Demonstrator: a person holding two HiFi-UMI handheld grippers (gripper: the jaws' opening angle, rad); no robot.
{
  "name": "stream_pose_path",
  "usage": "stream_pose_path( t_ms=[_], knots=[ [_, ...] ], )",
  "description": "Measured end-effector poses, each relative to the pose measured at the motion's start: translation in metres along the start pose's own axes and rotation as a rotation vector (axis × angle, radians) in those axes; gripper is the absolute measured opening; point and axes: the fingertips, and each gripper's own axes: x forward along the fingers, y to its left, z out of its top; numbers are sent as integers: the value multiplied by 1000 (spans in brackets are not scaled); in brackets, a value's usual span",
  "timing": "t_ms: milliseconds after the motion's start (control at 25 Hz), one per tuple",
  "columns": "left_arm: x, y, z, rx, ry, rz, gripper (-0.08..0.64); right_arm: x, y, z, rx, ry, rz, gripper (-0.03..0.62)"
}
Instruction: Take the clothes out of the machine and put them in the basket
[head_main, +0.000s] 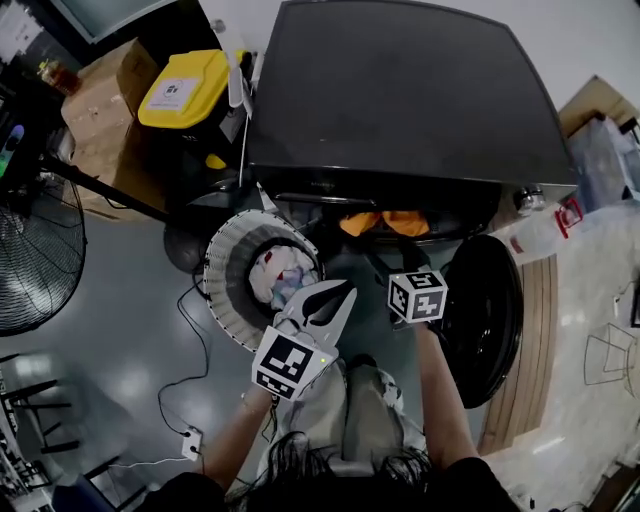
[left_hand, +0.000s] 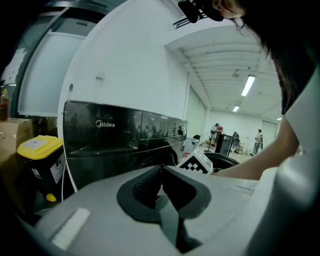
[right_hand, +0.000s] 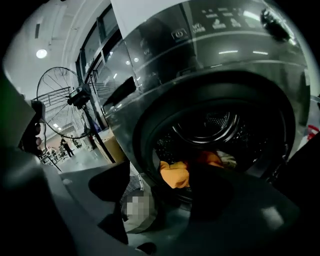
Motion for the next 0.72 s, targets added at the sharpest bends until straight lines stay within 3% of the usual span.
stream_pose_path(
  t_ms=[200, 440, 720],
  knots=[
    [19, 18, -37, 13, 1, 15, 5, 53, -19, -21, 16, 6, -24, 431],
    [32, 38, -74, 8, -15, 29, 5, 115, -47, -58, -69, 73, -97, 543],
    [46, 50, -108, 27, -14, 10, 5, 164, -82, -74, -110, 99, -152, 560]
  ],
)
